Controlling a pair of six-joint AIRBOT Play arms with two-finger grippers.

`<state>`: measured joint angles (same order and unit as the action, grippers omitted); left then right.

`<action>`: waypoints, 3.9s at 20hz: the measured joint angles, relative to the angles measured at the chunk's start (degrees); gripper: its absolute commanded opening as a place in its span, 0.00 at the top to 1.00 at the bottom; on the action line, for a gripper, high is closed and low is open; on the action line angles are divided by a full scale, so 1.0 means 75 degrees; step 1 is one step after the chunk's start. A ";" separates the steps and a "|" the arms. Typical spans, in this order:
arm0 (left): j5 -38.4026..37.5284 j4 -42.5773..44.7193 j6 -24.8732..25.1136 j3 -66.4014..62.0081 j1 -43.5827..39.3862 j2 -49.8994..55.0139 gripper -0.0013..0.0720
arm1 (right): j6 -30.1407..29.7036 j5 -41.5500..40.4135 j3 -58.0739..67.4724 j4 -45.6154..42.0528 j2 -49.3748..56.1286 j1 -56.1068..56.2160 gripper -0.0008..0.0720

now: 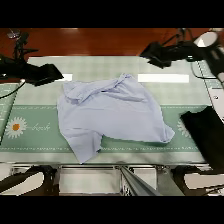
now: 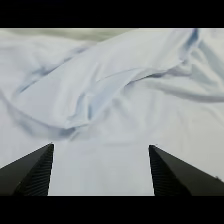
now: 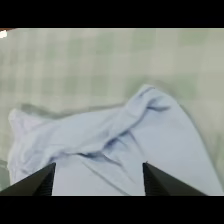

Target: Fold the shirts.

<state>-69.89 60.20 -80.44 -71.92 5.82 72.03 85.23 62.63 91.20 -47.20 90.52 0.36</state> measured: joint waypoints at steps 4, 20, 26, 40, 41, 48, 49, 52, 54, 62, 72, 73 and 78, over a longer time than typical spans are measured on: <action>-0.0484 0.0294 0.0012 0.1110 0.0927 -0.0484 0.02 | -0.0254 0.1891 -0.0527 -0.1670 -0.0962 -0.1244 0.14; 0.0653 -0.2037 0.1122 0.6869 0.2326 -0.2565 0.03 | -0.0799 0.0175 -0.8856 -0.0329 -0.7012 -0.2780 0.14; 0.1428 -0.2602 0.1396 0.7239 0.2171 -0.2532 0.03 | -0.0589 -0.0067 -0.9075 -0.0192 -0.7125 -0.2795 0.14; 0.2687 -0.3311 0.1585 0.6003 -0.0157 -0.1227 0.96 | -0.0023 -0.0411 -0.9104 -0.0697 -0.7140 -0.3404 0.14; 0.2556 -0.3322 0.1623 0.5875 -0.0178 -0.1207 0.96 | 0.0070 -0.0265 -0.9113 -0.1029 -0.7140 -0.3506 0.14; 0.2311 -0.3340 0.1705 0.5595 -0.0224 -0.1151 0.96 | 0.0385 0.0522 -0.9393 -0.2095 -0.6787 -0.3768 0.14; 0.2305 -0.3343 0.1708 0.5587 -0.0227 -0.1151 0.96 | 0.0361 0.0548 -0.9407 -0.2107 -0.6601 -0.3771 0.14; 0.2273 -0.3343 0.1719 0.5572 -0.0227 -0.1151 0.96 | 0.0140 0.0527 -0.9431 -0.2011 -0.5925 -0.3786 0.17; 0.2267 -0.3346 0.1722 0.5566 -0.0227 -0.1151 0.96 | -0.0073 0.0303 -0.9439 -0.1775 -0.5505 -0.3791 0.18; 0.2151 -0.3343 0.1725 0.5455 -0.0192 -0.1177 0.96 | -0.0801 -0.0478 -0.8953 -0.0586 -0.4430 -0.2908 0.97; 0.1425 -0.3334 0.1617 0.0306 0.0236 -0.2468 0.96 | -0.0787 0.0472 -0.2113 -0.0519 -0.4491 -0.1766 0.97; 0.1320 -0.3168 0.1510 -0.0411 0.0358 -0.2672 0.96 | -0.0705 0.0501 -0.1370 -0.0664 -0.4645 -0.1728 0.97; 0.0729 -0.1358 0.0842 -0.2929 0.1055 -0.3896 0.96 | -0.0408 0.0761 0.0527 -0.1539 -0.5995 -0.1632 0.97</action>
<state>-64.42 50.02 -74.13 -93.89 13.74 42.81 82.17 68.34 95.15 -58.74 45.56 -11.88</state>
